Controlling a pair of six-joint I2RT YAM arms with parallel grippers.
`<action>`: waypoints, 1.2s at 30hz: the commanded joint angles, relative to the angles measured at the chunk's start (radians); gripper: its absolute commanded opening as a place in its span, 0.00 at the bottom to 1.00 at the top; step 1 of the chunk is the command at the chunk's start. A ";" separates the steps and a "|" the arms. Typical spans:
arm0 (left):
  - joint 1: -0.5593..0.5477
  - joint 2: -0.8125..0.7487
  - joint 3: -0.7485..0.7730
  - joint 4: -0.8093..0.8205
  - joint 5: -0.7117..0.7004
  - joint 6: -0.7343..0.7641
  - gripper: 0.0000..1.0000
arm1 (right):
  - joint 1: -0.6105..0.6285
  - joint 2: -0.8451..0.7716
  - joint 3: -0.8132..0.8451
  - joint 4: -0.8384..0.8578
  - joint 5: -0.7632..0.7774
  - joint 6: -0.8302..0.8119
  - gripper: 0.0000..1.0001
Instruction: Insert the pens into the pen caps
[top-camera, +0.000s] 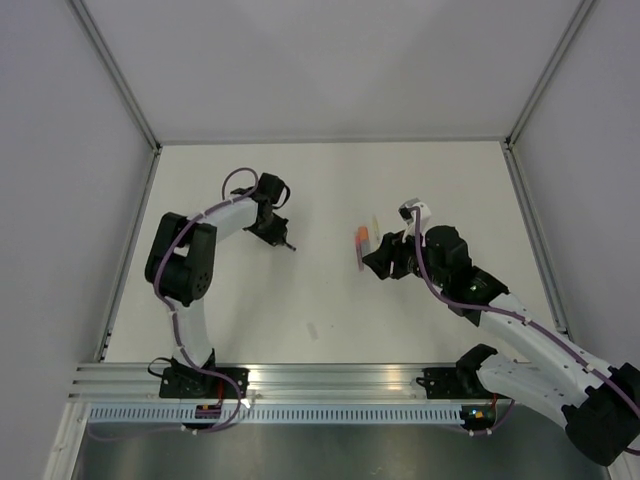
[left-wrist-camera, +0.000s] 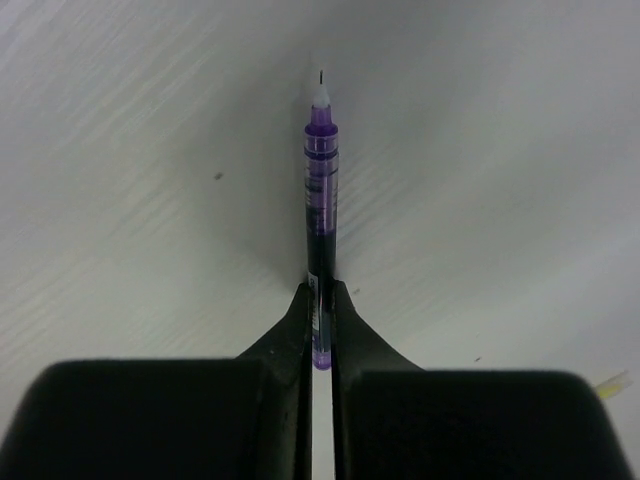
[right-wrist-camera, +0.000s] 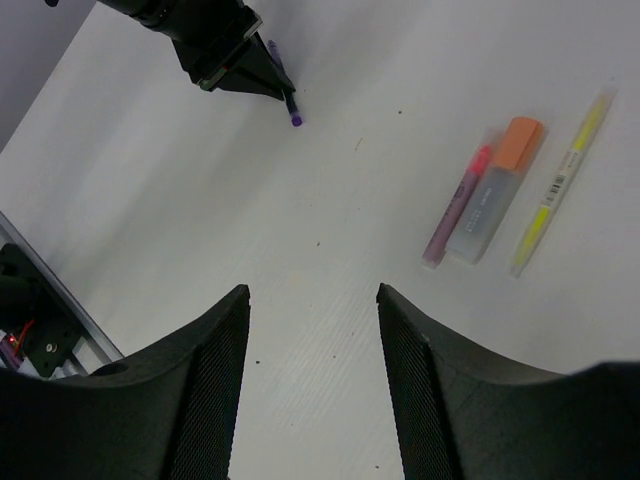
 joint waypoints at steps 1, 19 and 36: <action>-0.032 -0.145 -0.161 0.156 0.040 0.195 0.02 | 0.000 0.058 0.050 0.048 -0.134 -0.034 0.60; -0.257 -0.806 -0.612 0.598 0.193 0.398 0.02 | 0.072 0.348 0.175 0.235 -0.390 0.028 0.68; -0.295 -0.909 -0.712 0.727 0.232 0.391 0.02 | 0.118 0.541 0.266 0.247 -0.320 0.025 0.61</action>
